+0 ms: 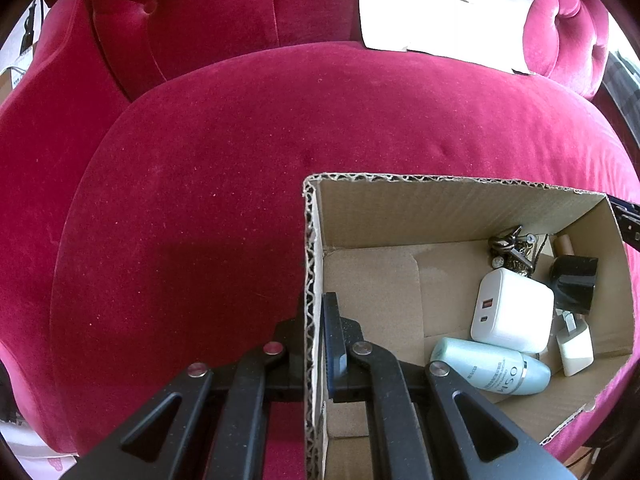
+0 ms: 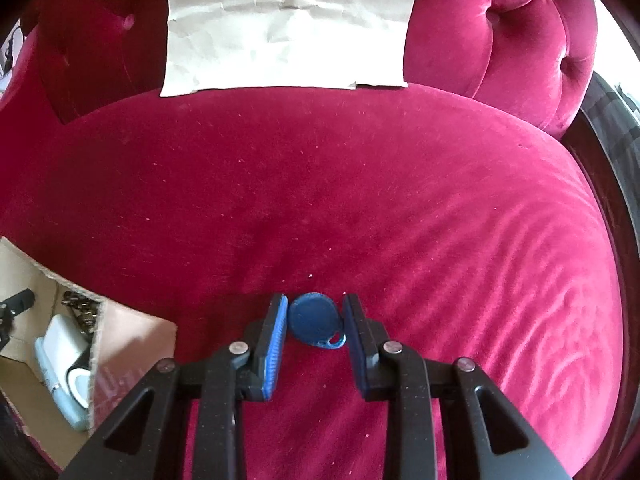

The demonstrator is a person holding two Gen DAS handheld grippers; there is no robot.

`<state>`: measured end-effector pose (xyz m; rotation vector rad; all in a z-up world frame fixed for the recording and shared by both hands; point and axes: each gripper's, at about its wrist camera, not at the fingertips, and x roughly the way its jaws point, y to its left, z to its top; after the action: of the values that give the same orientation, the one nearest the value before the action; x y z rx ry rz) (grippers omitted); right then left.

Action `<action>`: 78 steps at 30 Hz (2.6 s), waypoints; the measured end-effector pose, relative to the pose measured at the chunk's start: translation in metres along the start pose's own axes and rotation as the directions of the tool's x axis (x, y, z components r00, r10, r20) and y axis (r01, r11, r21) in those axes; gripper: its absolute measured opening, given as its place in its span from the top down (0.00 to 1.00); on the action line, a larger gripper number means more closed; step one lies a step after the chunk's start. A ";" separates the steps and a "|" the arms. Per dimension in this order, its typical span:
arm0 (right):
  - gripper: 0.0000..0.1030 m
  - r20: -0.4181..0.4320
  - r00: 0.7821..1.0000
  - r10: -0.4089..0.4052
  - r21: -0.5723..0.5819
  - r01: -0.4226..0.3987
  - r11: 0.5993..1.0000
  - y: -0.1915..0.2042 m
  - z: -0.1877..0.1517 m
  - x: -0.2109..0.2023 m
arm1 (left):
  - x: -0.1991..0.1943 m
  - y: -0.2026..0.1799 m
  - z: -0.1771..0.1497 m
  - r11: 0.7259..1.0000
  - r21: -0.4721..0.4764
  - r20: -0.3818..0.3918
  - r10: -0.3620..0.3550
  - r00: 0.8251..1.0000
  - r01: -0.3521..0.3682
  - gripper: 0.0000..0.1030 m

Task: Organize rigid objects
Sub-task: 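Carry the blue fob into the box and open the right tool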

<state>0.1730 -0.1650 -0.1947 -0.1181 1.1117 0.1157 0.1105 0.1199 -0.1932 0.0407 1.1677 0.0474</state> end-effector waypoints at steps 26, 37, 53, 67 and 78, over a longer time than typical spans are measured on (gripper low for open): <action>0.71 0.070 0.997 0.018 0.004 -0.018 1.000 0.041 -0.003 -0.089 | -0.003 0.001 -0.003 1.000 -0.002 0.005 -0.004 1.000 0.004 0.97; 0.71 0.073 0.996 0.058 -0.031 -0.056 0.998 0.075 -0.004 -0.104 | -0.003 0.002 -0.004 1.000 0.002 0.003 -0.004 1.000 0.004 0.97; 0.71 0.039 0.995 0.091 -0.070 -0.088 0.994 0.124 -0.007 -0.098 | -0.003 0.001 -0.006 1.000 0.000 0.007 -0.005 1.000 0.005 0.97; 0.71 0.002 0.992 0.129 -0.071 -0.128 0.989 0.155 -0.016 -0.078 | -0.003 0.002 -0.007 1.000 0.000 0.008 -0.003 1.000 0.003 0.97; 0.71 -0.014 0.990 0.144 -0.057 -0.144 0.988 0.162 -0.018 -0.068 | -0.004 0.002 -0.005 1.000 -0.002 0.007 -0.004 1.000 0.004 0.97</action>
<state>0.1028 -0.0096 -0.1470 -0.0900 1.1261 0.2768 0.1042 0.1219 -0.1918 0.0364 1.1609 0.0448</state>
